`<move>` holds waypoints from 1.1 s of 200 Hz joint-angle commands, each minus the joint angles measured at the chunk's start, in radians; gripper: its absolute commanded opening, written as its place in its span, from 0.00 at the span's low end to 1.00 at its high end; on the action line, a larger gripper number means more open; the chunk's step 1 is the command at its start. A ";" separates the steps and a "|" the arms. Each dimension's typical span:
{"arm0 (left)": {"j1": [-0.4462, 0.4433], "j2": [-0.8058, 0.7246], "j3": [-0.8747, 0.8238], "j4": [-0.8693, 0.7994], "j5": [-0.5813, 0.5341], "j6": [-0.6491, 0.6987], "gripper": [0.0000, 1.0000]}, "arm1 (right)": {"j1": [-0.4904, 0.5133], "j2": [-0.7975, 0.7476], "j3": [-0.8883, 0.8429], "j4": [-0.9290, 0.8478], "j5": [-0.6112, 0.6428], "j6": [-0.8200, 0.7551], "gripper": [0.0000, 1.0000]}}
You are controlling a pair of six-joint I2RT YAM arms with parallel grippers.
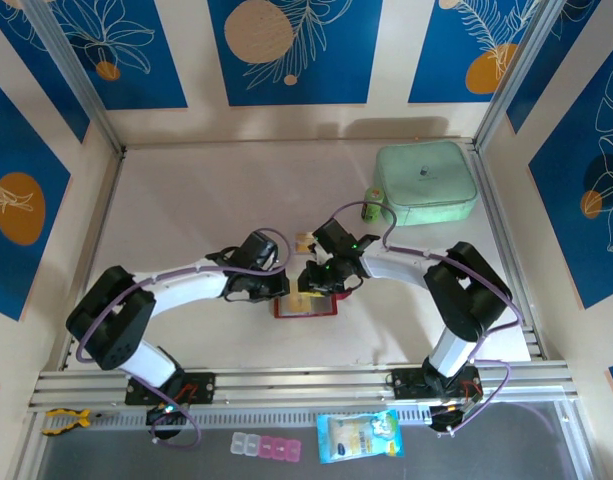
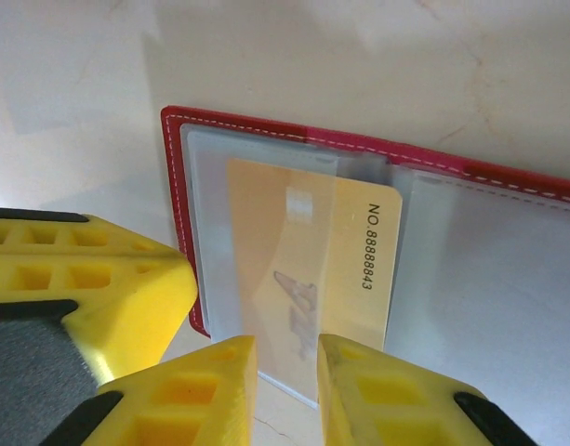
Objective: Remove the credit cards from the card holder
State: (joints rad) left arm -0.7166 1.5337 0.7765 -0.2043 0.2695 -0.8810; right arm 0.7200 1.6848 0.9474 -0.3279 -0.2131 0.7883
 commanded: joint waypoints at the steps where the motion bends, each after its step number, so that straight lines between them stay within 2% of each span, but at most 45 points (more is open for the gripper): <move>1: -0.008 0.030 0.023 0.013 0.031 0.014 0.07 | -0.011 -0.018 0.004 -0.023 -0.007 -0.014 0.25; 90: -0.017 0.073 0.003 0.017 0.030 0.010 0.05 | -0.021 0.039 -0.006 -0.007 -0.019 -0.020 0.31; 157: -0.016 0.075 -0.002 -0.001 0.017 0.013 0.05 | -0.021 0.062 -0.022 0.033 -0.055 -0.012 0.31; 220: -0.016 0.078 -0.010 -0.001 0.014 0.014 0.05 | -0.021 0.027 -0.034 0.022 -0.029 -0.010 0.32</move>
State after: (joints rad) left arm -0.7250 1.5929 0.7780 -0.1802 0.2878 -0.8810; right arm 0.7044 1.7336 0.9337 -0.2962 -0.2359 0.7853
